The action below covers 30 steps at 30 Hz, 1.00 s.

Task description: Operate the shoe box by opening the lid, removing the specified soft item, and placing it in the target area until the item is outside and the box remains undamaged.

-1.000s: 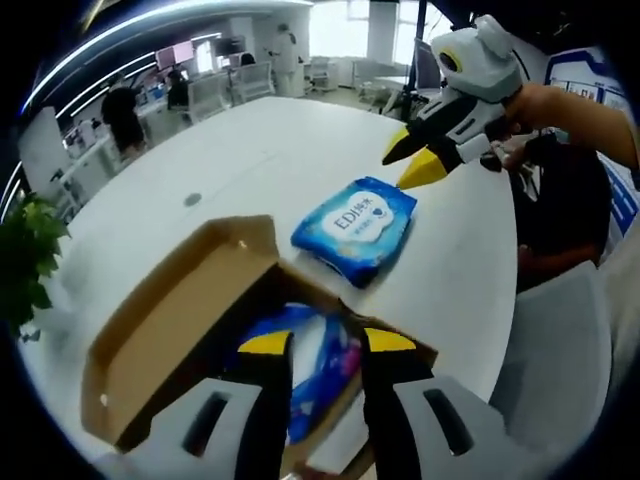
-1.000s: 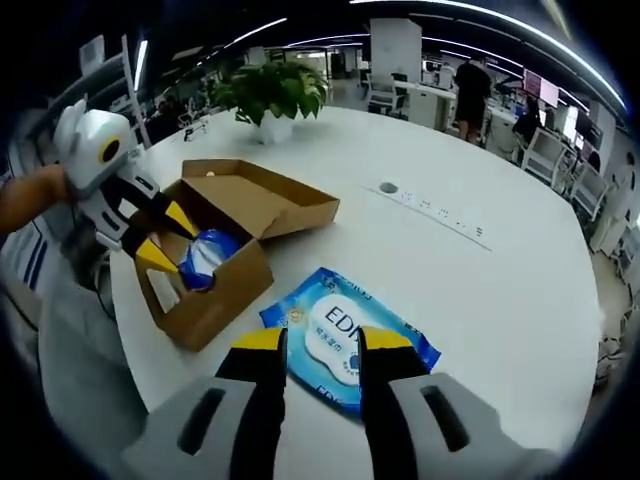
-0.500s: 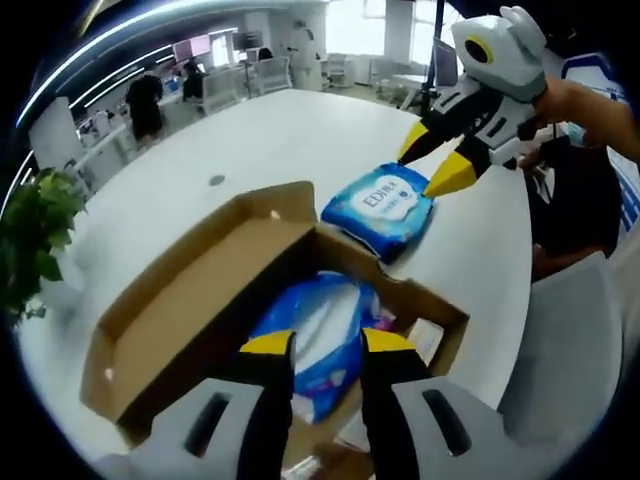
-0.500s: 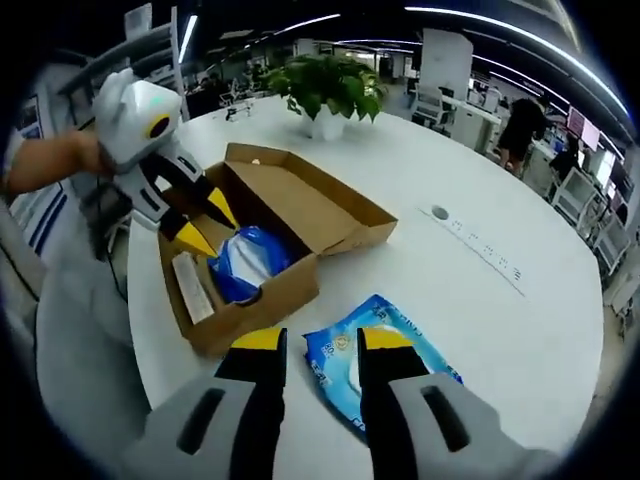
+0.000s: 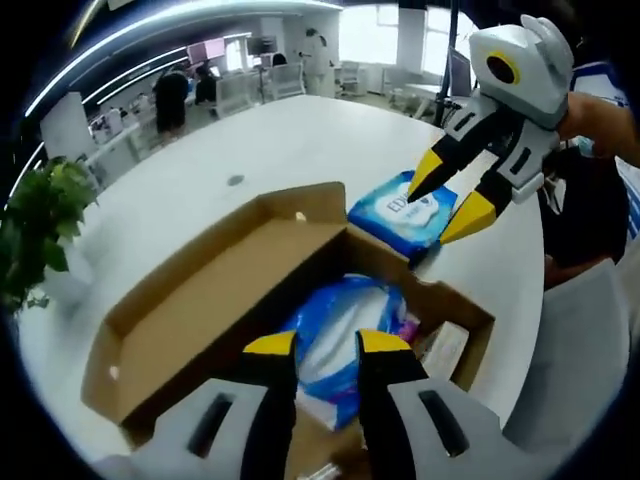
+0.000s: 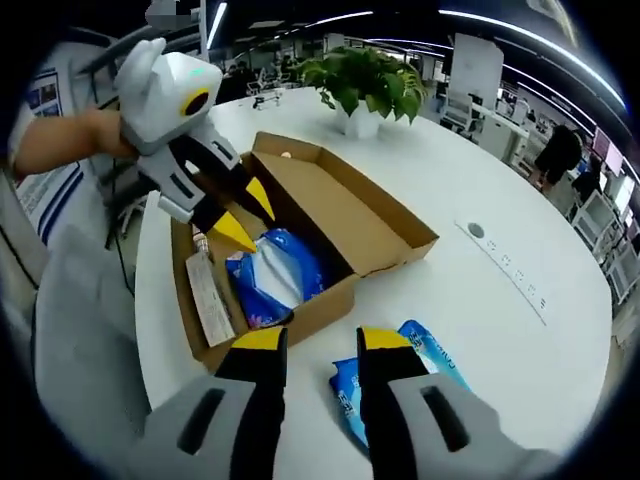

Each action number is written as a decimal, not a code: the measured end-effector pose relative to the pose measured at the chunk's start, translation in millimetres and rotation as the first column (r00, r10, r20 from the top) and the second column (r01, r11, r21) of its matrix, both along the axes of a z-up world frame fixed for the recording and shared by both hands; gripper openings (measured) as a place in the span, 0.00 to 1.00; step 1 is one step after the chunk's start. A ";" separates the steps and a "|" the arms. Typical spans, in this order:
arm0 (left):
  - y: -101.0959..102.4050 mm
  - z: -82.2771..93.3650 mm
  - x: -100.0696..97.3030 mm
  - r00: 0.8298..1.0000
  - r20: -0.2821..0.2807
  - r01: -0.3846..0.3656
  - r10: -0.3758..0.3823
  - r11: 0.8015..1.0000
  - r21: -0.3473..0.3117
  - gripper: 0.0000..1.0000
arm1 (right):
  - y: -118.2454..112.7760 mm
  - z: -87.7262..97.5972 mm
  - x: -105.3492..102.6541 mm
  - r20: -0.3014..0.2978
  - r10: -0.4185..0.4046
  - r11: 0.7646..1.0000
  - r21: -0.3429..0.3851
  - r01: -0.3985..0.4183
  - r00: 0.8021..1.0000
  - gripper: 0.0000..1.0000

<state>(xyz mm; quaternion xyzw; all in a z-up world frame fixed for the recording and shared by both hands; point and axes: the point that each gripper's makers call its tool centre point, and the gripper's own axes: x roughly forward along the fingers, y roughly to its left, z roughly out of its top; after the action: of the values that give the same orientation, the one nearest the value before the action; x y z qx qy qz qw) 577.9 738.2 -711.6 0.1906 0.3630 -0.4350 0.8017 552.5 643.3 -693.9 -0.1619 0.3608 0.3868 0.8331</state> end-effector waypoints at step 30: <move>0.9 -23.5 19.6 0.999 0.023 0.030 -0.030 1.000 -0.009 0.00 | 60.9 -13.3 -2.3 -0.028 0.170 0.985 0.012 -0.170 0.985 0.17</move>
<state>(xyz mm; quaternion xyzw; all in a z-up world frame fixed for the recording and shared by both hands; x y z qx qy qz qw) 597.5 739.2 -735.1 0.1973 0.3488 -0.4463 0.8001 550.3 704.2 -707.2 -0.1824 0.3556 0.4606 0.7926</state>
